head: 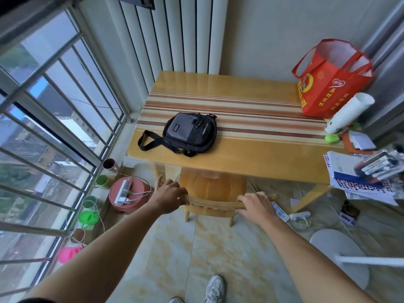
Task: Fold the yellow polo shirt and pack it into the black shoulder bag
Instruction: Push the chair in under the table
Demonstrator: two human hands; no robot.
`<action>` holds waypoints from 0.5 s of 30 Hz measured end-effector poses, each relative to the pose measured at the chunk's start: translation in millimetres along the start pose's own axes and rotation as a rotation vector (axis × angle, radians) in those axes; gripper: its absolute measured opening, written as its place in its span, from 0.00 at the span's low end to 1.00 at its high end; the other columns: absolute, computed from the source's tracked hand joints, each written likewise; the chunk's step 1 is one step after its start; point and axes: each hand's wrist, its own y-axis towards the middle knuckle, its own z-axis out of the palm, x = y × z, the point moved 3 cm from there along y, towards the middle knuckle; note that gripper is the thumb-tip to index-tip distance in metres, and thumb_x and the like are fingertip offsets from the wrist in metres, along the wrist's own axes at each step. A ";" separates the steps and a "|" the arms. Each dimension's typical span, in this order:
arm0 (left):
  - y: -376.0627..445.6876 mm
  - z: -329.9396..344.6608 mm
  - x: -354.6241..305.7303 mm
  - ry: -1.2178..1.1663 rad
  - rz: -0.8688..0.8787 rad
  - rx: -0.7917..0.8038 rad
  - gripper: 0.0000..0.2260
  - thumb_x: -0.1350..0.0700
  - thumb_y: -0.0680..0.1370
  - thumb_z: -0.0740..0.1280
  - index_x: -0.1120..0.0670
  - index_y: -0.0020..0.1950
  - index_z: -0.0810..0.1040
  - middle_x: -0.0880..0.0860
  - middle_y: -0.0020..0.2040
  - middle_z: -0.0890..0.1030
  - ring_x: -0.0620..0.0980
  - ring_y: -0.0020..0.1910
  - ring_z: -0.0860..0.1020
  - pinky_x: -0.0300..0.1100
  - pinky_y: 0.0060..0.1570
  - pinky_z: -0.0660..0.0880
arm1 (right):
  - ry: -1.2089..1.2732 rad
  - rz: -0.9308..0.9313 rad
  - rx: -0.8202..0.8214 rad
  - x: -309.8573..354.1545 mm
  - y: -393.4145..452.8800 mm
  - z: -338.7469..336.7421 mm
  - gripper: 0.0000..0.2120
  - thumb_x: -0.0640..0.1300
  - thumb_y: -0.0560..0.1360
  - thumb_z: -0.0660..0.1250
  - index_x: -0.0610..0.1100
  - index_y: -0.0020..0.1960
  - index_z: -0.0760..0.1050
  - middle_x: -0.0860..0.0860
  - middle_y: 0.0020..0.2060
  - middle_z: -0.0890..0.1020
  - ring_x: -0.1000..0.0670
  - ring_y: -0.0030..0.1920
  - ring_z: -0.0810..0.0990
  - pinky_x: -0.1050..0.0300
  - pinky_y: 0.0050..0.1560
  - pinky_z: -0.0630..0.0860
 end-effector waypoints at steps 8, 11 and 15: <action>23.2 -14.3 -5.9 -0.061 -0.081 -0.055 0.14 0.39 0.76 0.65 0.41 0.59 0.79 0.45 0.57 0.78 0.50 0.65 0.72 0.66 0.73 0.46 | -0.003 0.037 -0.023 -10.1 27.5 -7.0 0.15 0.60 0.75 0.67 0.50 0.54 0.75 0.51 0.51 0.81 0.46 0.56 0.78 0.48 0.61 0.66; 31.1 -16.8 -5.8 -0.061 -0.089 -0.078 0.14 0.39 0.76 0.65 0.41 0.59 0.79 0.45 0.56 0.79 0.50 0.64 0.72 0.67 0.73 0.47 | -0.018 0.026 -0.029 -13.5 36.4 -10.9 0.15 0.59 0.76 0.67 0.49 0.54 0.74 0.51 0.51 0.80 0.46 0.57 0.78 0.48 0.60 0.66; 40.9 -20.2 -4.7 -0.060 -0.105 -0.078 0.14 0.39 0.76 0.66 0.41 0.60 0.79 0.45 0.57 0.79 0.50 0.65 0.72 0.67 0.73 0.46 | -0.010 0.012 -0.035 -18.1 45.6 -15.7 0.15 0.58 0.76 0.67 0.48 0.54 0.75 0.50 0.52 0.80 0.46 0.57 0.77 0.48 0.60 0.65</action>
